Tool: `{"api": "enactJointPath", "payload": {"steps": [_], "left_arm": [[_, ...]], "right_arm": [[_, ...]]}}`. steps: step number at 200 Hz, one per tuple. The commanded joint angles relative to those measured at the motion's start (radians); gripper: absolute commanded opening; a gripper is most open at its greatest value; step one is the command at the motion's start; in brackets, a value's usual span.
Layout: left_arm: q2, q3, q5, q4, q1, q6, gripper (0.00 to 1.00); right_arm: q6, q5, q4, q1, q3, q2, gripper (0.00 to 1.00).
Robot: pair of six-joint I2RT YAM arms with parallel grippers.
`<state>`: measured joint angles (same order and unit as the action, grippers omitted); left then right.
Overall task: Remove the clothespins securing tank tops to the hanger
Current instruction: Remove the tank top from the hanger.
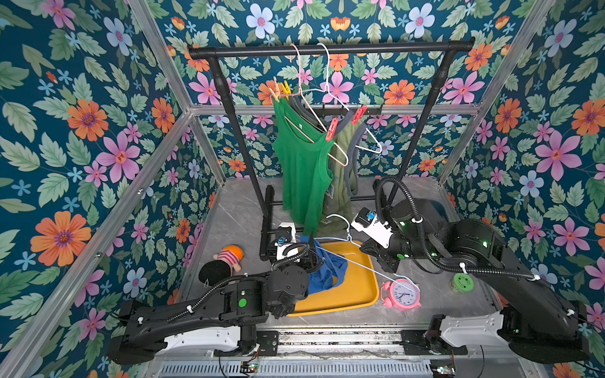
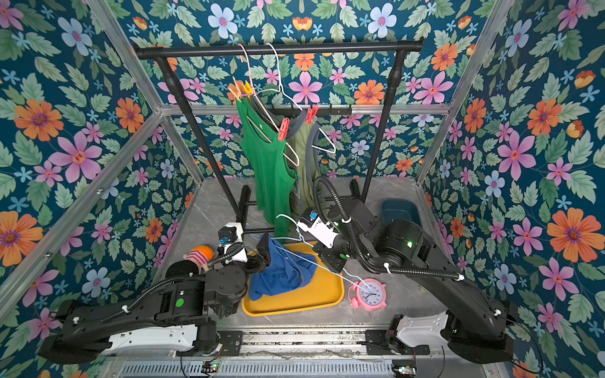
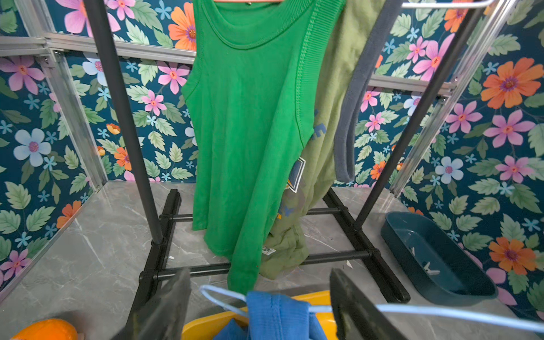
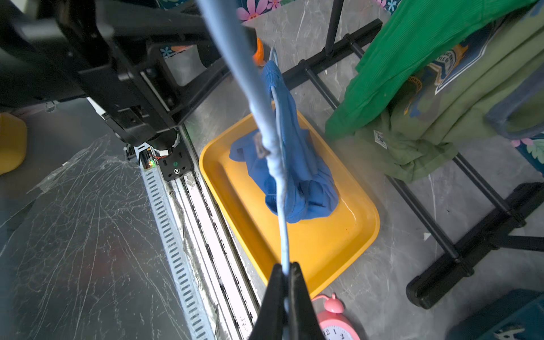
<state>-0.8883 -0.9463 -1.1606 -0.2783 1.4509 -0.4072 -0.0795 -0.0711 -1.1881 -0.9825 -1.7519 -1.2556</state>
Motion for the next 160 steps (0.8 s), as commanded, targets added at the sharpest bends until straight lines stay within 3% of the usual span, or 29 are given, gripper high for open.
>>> {"api": "enactJointPath", "payload": {"steps": [1,34,96,129,160], "left_arm": [[-0.004,-0.003,0.06,0.051,0.0,0.037,0.82],[0.005,0.007,0.145,0.04,-0.001,0.037,0.86],[0.041,0.038,0.035,-0.097,0.0,-0.131,0.85],[0.054,0.077,0.069,-0.089,-0.001,-0.115,0.87],[0.022,0.068,0.052,-0.169,-0.001,-0.192,0.88]], "right_arm": [[0.016,0.02,-0.061,-0.001,-0.024,-0.008,0.0],[0.013,0.043,-0.117,-0.005,-0.056,-0.035,0.0],[0.042,0.067,-0.218,-0.008,-0.124,-0.07,0.0],[0.073,0.071,-0.31,-0.022,-0.199,-0.129,0.0],[0.096,0.076,-0.371,-0.051,-0.27,-0.175,0.0]]}}
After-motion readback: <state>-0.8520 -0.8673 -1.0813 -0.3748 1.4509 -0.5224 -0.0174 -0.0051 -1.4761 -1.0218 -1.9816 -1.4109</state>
